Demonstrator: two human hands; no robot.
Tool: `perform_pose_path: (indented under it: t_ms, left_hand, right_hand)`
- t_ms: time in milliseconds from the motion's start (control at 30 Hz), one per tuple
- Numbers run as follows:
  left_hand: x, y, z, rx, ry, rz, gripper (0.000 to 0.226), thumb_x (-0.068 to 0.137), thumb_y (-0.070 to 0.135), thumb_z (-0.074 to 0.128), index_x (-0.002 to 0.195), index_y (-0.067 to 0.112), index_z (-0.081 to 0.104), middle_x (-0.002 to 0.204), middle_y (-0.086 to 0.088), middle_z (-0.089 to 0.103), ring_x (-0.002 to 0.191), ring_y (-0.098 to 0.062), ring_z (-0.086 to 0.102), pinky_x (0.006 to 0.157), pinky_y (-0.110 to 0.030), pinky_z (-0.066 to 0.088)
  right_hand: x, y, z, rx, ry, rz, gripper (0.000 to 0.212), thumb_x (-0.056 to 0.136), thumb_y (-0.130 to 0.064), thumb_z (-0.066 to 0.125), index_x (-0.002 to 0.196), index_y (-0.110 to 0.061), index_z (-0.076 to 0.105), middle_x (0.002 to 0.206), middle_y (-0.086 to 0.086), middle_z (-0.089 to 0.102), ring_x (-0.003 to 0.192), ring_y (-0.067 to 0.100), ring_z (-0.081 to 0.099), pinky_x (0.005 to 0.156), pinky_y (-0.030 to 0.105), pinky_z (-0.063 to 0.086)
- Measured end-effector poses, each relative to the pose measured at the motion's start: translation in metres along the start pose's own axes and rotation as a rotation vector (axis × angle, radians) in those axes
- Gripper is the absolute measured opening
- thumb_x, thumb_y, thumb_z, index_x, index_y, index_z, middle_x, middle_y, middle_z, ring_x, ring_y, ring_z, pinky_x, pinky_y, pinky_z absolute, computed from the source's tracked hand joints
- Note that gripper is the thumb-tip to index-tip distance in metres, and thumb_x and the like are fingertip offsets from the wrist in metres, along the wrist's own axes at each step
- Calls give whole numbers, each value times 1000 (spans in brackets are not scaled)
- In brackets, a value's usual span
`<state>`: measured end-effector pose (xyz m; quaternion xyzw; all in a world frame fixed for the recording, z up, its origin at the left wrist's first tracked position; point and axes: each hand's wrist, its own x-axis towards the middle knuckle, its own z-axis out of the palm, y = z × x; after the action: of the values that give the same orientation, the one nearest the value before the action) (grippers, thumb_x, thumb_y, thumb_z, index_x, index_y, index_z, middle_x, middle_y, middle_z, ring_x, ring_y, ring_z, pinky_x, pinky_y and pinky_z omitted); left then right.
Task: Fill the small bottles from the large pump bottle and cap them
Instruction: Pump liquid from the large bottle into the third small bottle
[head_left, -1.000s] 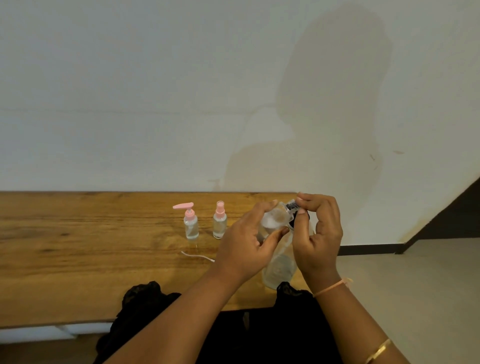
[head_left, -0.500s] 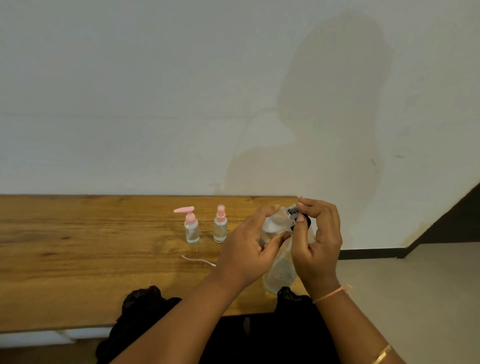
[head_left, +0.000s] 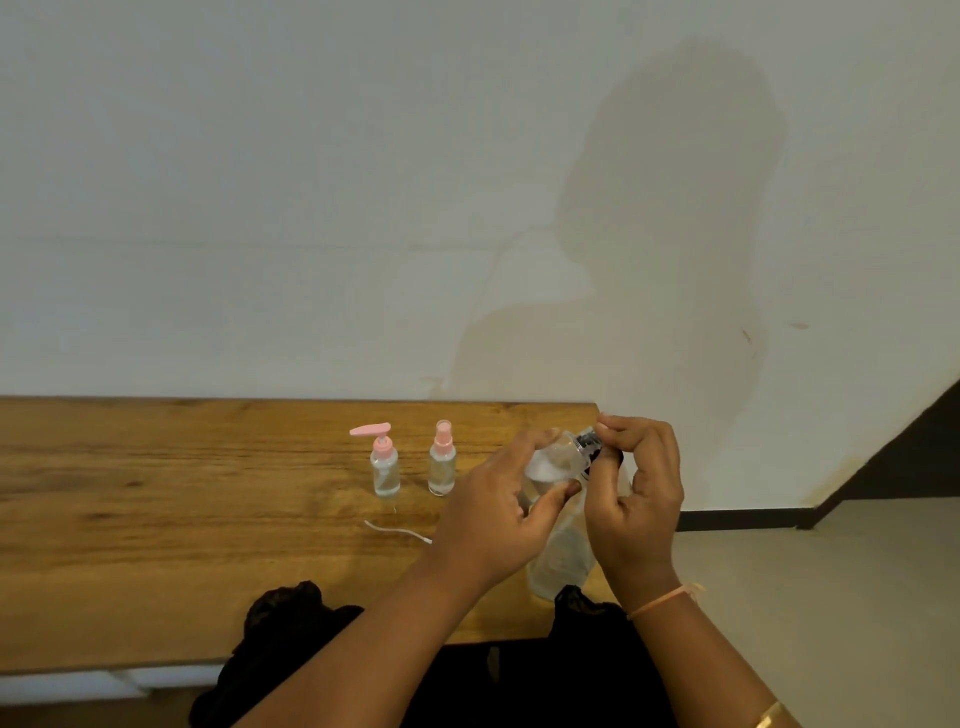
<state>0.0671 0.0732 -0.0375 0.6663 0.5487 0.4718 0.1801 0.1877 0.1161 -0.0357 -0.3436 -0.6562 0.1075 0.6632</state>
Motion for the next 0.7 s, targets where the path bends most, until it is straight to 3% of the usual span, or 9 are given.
perform_pose_path:
  t_ms: [200, 300, 500, 700]
  left_hand:
    - [0, 2, 1, 10, 63, 48, 42, 82, 55, 51, 121, 44, 39, 95, 15, 65, 60, -5, 59, 53, -20, 50]
    - [0, 0, 1, 15, 67, 27, 42, 81, 56, 51, 121, 44, 39, 98, 14, 65, 67, -9, 63, 59, -30, 53]
    - [0, -1, 1, 30, -13, -11, 42, 81, 59, 52, 119, 45, 39, 95, 13, 65, 72, -7, 63, 62, -31, 54]
    - [0, -2, 2, 20, 41, 17, 41, 82, 56, 51, 120, 43, 41, 98, 10, 66, 77, -10, 64, 65, -32, 54]
  right_hand:
    - [1, -8, -3, 3, -2, -34, 20, 82, -2, 41, 92, -10, 57, 94, 6, 54, 99, -3, 53, 84, 11, 44]
    - [3, -5, 0, -14, -1, -32, 21, 80, -1, 40, 91, -8, 58, 93, 7, 54, 99, -5, 52, 84, 10, 43]
    - [2, 5, -1, -31, -19, -3, 22, 78, -1, 39, 85, -2, 60, 91, 10, 54, 97, -6, 52, 83, 11, 44]
    - [-1, -4, -1, 9, -27, 3, 26, 77, -2, 37, 92, -7, 58, 94, 8, 54, 100, -4, 52, 85, 10, 43]
